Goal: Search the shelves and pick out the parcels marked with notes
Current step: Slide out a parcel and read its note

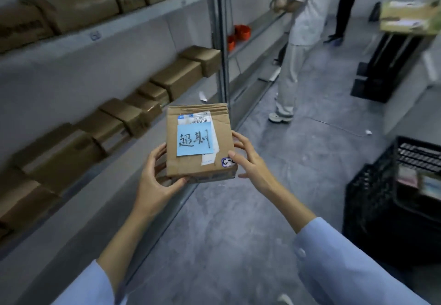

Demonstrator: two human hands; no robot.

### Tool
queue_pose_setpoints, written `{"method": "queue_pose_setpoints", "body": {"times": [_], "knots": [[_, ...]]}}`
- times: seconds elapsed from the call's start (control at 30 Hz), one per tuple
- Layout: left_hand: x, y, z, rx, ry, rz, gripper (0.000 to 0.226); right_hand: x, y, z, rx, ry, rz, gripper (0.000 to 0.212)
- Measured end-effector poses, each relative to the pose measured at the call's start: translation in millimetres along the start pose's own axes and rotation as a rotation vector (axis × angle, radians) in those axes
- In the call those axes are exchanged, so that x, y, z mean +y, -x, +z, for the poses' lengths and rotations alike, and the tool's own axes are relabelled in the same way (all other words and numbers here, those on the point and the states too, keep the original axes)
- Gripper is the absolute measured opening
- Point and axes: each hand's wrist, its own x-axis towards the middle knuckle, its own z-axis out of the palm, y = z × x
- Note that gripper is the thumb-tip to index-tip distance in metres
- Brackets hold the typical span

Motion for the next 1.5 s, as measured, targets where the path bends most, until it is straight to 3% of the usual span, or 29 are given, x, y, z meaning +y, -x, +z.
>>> {"method": "queue_pose_setpoints", "body": {"times": [0.17,0.3,0.57,0.77,0.97,1.5], "knots": [[22,2,113,-0.220,0.088,0.024,0.085,28,62,-98,0.201,-0.014,0.111,0.046],[48,13,206,-0.362,0.157,0.009,0.093,49,114,-182,0.320,-0.015,0.179,0.051],[106,41,389,-0.531,0.202,0.013,0.086,82,203,-342,0.501,-0.051,0.236,0.048],[139,48,483,-0.637,0.227,0.002,0.083,102,242,-423,0.621,-0.064,0.258,0.054],[149,28,552,-0.731,0.219,-0.035,0.081,125,246,-477,0.694,-0.080,0.302,0.041],[117,-94,751,-0.942,0.167,-0.053,0.076,206,151,-640,0.778,-0.223,0.476,0.061]]}}
